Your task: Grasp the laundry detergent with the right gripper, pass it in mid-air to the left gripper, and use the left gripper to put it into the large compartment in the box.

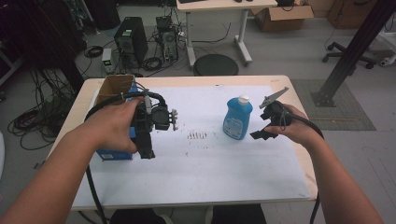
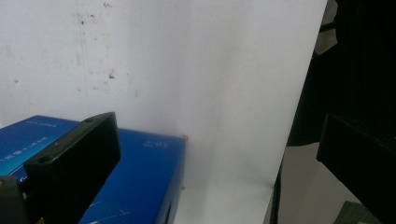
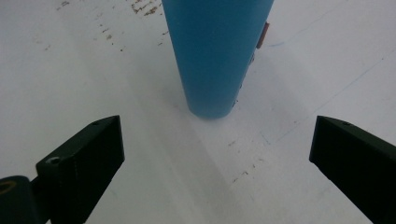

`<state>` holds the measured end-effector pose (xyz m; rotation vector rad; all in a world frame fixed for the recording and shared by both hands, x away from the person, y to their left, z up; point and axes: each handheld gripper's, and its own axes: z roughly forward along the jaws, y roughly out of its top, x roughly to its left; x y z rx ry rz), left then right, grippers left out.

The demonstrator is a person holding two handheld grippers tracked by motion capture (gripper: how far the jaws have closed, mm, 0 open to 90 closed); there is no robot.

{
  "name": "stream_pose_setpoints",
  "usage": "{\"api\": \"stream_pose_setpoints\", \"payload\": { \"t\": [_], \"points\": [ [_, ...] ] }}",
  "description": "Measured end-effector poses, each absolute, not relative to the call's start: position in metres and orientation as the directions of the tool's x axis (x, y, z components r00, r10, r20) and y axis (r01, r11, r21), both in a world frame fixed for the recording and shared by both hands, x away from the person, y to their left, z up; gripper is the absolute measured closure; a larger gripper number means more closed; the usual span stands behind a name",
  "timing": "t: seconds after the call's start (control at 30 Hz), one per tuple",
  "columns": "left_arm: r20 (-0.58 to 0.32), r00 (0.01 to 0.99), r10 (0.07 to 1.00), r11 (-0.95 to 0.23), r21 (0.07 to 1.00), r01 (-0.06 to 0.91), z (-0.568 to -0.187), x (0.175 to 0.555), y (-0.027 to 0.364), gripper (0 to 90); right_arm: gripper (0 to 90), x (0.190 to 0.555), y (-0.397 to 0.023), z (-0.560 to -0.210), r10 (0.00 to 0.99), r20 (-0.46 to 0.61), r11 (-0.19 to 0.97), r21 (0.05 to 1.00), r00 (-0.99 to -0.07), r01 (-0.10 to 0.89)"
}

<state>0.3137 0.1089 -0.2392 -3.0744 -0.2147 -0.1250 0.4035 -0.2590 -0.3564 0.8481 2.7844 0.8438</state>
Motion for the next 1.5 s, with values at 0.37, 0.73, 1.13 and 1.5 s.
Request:
{"api": "stream_pose_setpoints", "payload": {
  "t": [0.37, 0.73, 1.13, 1.5],
  "points": [
    [0.082, 0.988, 0.131, -0.989, -0.056, 0.135, -0.241, 0.313, 0.107, 0.2, 3.2, 0.404, -0.253, -0.365, 0.547, 0.067, 0.659, 0.581, -0.834, 0.479],
    [0.08, 0.988, 0.132, -0.989, -0.059, 0.137, -0.242, 0.313, 0.108, 0.2, 3.0, 0.405, -0.249, -0.373, 0.553, 0.067, 0.623, 0.629, -0.83, 0.465],
    [0.078, 0.988, 0.132, -0.988, -0.067, 0.137, -0.243, 0.312, 0.108, 0.2, 2.8, 0.406, -0.245, -0.381, 0.555, 0.064, 0.598, 0.663, -0.829, 0.451],
    [0.077, 0.988, 0.134, -0.988, -0.07, 0.14, -0.245, 0.312, 0.109, 0.2, 2.7, 0.409, -0.244, -0.384, 0.566, 0.073, 0.562, 0.695, -0.821, 0.449]
  ]
}}
